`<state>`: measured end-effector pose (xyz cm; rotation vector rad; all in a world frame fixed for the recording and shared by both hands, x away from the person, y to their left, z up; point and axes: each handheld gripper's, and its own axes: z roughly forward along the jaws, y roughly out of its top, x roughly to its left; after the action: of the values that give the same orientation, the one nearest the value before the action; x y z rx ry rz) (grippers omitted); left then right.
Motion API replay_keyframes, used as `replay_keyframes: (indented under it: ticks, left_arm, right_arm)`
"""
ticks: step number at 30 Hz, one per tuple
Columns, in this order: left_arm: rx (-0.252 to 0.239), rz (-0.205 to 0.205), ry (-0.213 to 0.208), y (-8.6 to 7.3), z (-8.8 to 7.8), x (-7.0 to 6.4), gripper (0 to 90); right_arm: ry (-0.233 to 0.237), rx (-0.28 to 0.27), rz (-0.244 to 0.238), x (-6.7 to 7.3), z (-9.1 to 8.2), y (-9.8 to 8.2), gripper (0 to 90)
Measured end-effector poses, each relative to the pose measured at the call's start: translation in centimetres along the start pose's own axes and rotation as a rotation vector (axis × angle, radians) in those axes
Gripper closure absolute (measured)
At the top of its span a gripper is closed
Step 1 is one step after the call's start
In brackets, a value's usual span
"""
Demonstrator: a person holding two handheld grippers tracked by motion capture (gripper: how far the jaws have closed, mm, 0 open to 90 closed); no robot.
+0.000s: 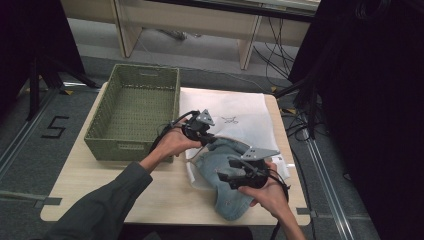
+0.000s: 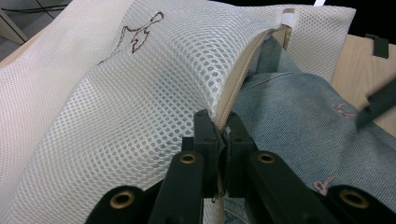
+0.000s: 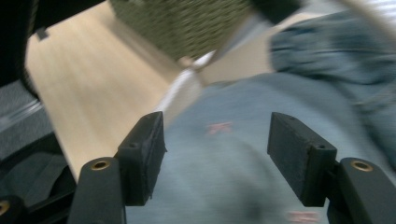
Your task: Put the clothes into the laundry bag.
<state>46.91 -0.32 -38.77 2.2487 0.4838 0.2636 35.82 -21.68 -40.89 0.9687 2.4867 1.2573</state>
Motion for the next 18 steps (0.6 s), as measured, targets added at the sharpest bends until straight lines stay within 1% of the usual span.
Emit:
replay_keyframes:
  ticks: [1,2,3,4,5,6,7,8,9,10,11,12,13,14,15,16,18]
  left_arm:
    - [0.004,0.004,-0.003,0.0,0.0,0.1,85.9]
    - [0.006,0.005,-0.004,0.0,0.0,0.1,85.9]
    - [0.009,0.007,-0.005,0.0,0.0,0.1,85.9]
    - [0.010,-0.001,-0.006,0.0,0.0,0.1,85.9]
    - [-0.007,-0.019,-0.001,0.0,0.0,0.0,85.9]
    - [0.009,0.000,-0.006,0.0,-0.1,0.1,85.9]
    - [0.010,0.009,-0.006,0.0,-0.1,0.1,85.8]
    - [0.012,0.009,-0.005,0.0,-0.1,0.1,85.8]
    - [0.011,0.006,-0.004,0.0,0.0,0.1,85.8]
    - [-0.009,-0.018,-0.002,0.0,0.1,-0.1,85.8]
    - [0.012,0.007,-0.006,0.0,0.0,0.0,85.8]
    - [0.003,-0.008,-0.006,0.0,0.0,-0.1,85.8]
    - [0.001,-0.003,-0.006,0.0,0.1,-0.2,85.8]
    - [0.018,0.013,-0.008,0.0,0.0,-0.2,85.9]
    - [0.010,0.013,-0.007,0.0,0.0,-0.3,85.8]
    - [0.017,0.019,-0.009,0.0,-0.1,-0.2,85.9]
    - [0.016,0.013,-0.013,0.0,-0.1,-0.2,85.9]
  right_arm:
    - [0.003,0.002,-0.012,0.5,0.2,-0.1,37.4]
    - [-0.004,0.011,-0.030,1.3,0.5,-0.2,36.4]
    - [-0.001,0.028,-0.032,2.0,0.8,-0.3,35.8]
    - [0.006,0.041,-0.026,2.5,1.0,-0.5,35.8]
    - [0.002,0.055,-0.048,2.8,1.4,-0.6,35.8]
    - [-0.015,0.078,-0.063,3.2,1.9,-0.9,36.1]
    - [-0.058,0.090,-0.103,3.4,2.5,-1.2,38.6]
    - [-0.107,0.124,-0.134,3.6,3.0,-1.5,44.6]
    - [-0.117,0.167,-0.142,3.7,3.2,-1.7,50.7]
    - [-0.127,0.197,-0.180,3.3,3.5,-1.8,61.5]
    - [-0.098,0.228,-0.176,2.6,3.8,-2.1,76.4]
    - [-0.098,0.223,-0.164,1.9,4.0,-2.3,82.9]
    - [-0.104,0.230,-0.163,1.1,4.2,-2.4,85.3]
    - [-0.083,0.236,-0.150,0.4,4.2,-2.3,86.2]
    - [-0.077,0.214,-0.130,-0.2,4.1,-2.1,86.6]
    - [-0.081,0.187,-0.122,-0.6,3.8,-1.7,86.8]
    - [-0.105,0.147,-0.116,-1.3,3.3,-0.7,86.9]
